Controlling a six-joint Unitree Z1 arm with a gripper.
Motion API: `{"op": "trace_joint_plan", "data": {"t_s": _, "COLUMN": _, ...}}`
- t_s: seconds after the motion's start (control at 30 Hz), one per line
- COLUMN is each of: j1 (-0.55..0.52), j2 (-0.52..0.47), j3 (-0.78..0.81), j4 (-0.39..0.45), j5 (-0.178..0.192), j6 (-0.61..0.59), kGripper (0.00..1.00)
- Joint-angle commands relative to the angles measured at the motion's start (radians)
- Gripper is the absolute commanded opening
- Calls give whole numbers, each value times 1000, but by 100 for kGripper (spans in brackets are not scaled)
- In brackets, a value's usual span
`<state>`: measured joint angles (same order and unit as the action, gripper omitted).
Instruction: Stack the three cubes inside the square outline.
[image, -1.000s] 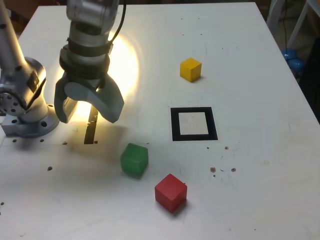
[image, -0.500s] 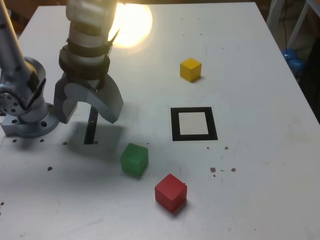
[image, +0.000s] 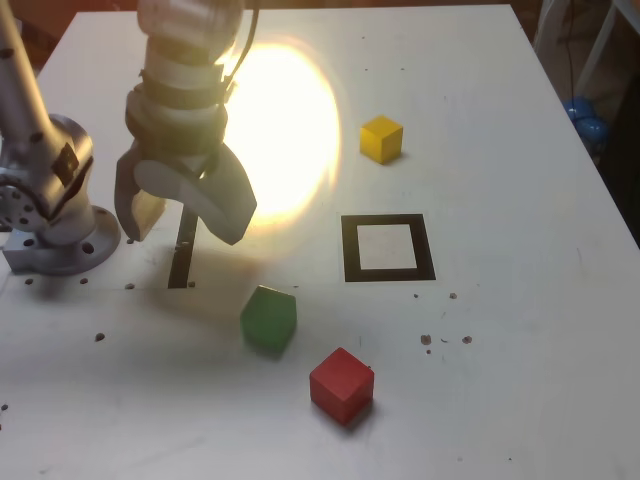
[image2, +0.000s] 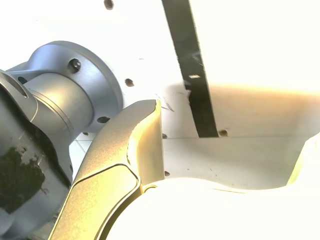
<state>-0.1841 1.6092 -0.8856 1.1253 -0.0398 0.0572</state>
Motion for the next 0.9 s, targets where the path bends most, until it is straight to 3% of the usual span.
{"op": "trace_joint_plan", "data": {"t_s": 0.0, "j1": -23, "j2": 12, "j3": -31, "j4": 22, "j5": 0, "j6": 2, "kGripper": 99}}
{"op": "trace_joint_plan", "data": {"t_s": 0.87, "j1": -341, "j2": 247, "j3": -498, "j4": 195, "j5": 39, "j6": -41, "kGripper": 98}}
